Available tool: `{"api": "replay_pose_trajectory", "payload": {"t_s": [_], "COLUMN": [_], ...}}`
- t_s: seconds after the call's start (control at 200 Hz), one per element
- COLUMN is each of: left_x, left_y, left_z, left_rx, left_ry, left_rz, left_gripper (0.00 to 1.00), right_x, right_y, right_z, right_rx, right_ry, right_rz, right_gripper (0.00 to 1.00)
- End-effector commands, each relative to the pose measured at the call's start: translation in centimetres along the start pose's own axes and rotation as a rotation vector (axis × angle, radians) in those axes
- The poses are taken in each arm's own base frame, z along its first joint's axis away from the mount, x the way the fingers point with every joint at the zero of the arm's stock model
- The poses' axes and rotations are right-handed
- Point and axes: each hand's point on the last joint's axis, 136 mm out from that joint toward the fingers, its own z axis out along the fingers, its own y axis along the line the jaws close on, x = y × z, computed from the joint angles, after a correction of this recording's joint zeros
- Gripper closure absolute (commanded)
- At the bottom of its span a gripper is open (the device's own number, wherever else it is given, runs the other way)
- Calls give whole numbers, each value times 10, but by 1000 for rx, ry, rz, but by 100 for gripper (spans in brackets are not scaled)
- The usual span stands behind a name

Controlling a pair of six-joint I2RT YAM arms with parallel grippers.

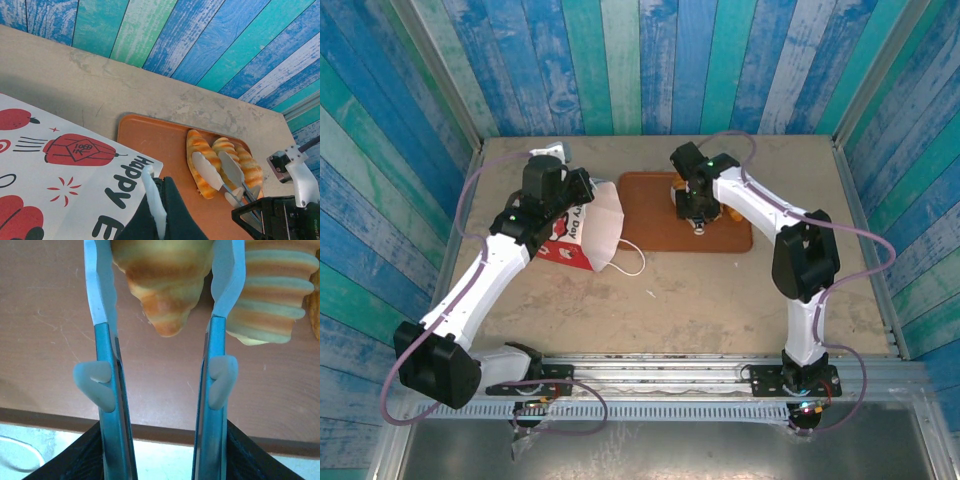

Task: Take the fake bread out of the paper bag

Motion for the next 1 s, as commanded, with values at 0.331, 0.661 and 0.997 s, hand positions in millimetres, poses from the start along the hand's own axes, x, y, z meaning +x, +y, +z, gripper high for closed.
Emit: {"api": "replay_pose_trajectory", "payload": {"t_s": [0.331, 0.661, 0.997], "left_x": [-8, -11, -15], "left_y": [-11, -11, -7], "left_z": [0, -2, -10], "left_rx": [37, 34, 11], "left_ry": [-14, -21, -39], "left_rz": [-8, -8, 5], "left_gripper": [100, 100, 100], "right_x": [-5, -20, -28], "right_y": [-3, 1, -31], "right_z": [-12, -58, -136], "right_rx": [16, -54, -202], "right_ry": [-35, -136, -450], "right_rz": [-4, -48, -79], "right_gripper": [44, 35, 38]}}
